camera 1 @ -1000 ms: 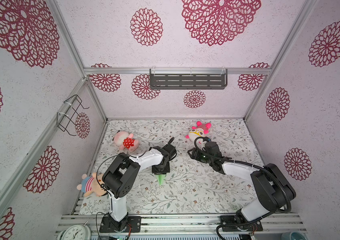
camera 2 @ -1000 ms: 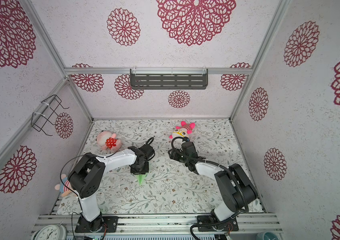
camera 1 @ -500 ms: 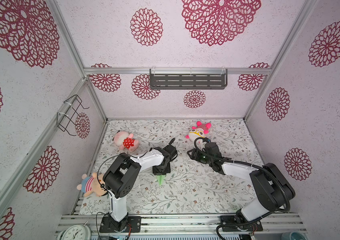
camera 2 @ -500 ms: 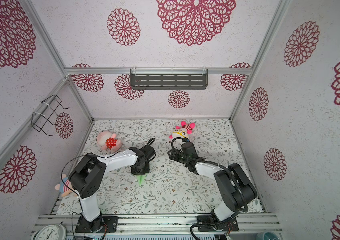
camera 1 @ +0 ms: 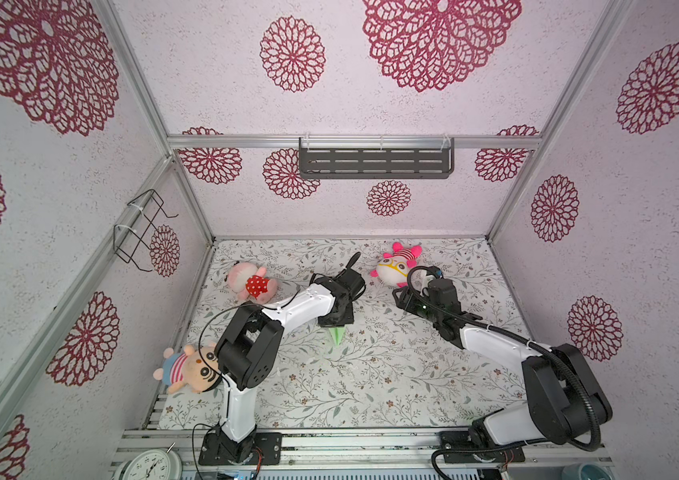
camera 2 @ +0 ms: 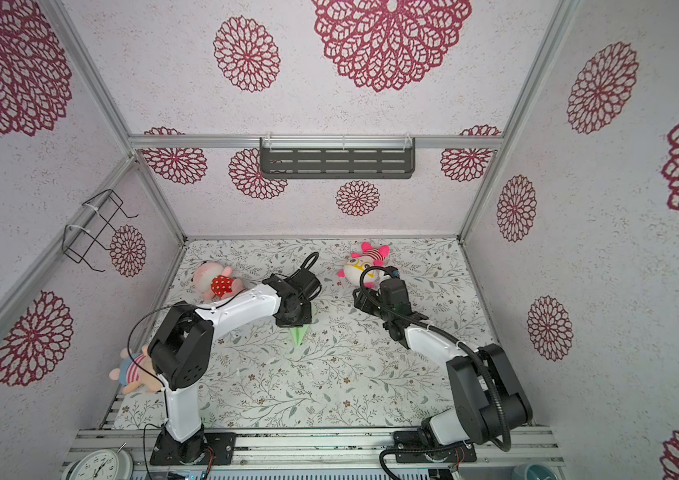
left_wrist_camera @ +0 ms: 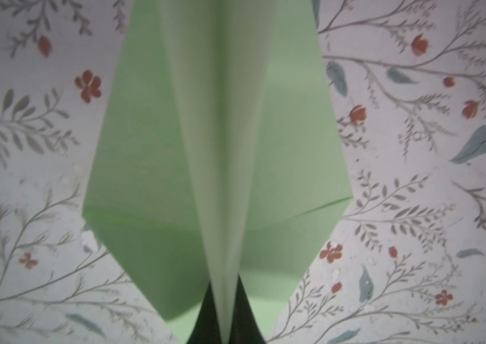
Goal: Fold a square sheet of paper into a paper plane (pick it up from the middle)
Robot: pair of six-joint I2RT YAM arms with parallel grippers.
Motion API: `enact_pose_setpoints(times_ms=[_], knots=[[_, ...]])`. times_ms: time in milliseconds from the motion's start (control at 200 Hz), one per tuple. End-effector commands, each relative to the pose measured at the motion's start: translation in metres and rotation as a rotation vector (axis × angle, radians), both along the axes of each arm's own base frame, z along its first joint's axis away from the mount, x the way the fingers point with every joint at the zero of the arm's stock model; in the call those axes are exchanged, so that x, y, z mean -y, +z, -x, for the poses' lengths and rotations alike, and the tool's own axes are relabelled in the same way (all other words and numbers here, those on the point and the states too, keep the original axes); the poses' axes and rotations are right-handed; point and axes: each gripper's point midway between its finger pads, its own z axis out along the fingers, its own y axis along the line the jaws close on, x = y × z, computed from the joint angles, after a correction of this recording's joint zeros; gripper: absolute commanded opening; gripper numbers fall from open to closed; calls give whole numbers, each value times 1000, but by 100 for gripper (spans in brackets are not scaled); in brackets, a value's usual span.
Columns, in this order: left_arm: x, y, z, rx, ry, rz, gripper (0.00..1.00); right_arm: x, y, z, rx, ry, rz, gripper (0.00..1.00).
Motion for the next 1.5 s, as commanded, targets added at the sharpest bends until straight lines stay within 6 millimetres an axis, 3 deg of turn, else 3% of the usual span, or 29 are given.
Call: enact_pose_setpoints(times_ms=[0,155,330,500,640,750,951,971,1091,1211,1311,1411,1496], knots=[[3,-17,-8,-18,-31,-61,8,17,1,3,18,-32,53,71],[14,-21,-23,-9,-43,-71,8,22,-3,6,8,-43,38,71],[16,-34,-28,-29,-26,-81,11,23,-5,7,-1,-44,30,71],[16,-45,-23,-60,-6,-76,22,25,-9,7,-11,-50,31,71],[20,-41,-24,-58,-1,-53,28,29,-4,4,-6,-67,37,74],[23,-15,-31,-17,-3,-14,34,39,11,-1,12,-99,78,79],[13,77,-47,179,8,69,50,73,65,-7,129,-192,182,90],[9,100,-48,227,13,98,52,78,70,-8,142,-207,198,92],[-33,147,-48,378,63,102,64,112,100,-6,229,-309,304,99],[-109,178,-40,546,209,3,82,154,110,1,279,-446,414,99],[-176,195,-22,699,345,-84,99,184,99,10,321,-535,495,99],[-236,200,2,847,460,-161,97,205,77,22,326,-578,559,99],[-276,191,25,942,538,-197,97,213,62,33,378,-602,599,99]])
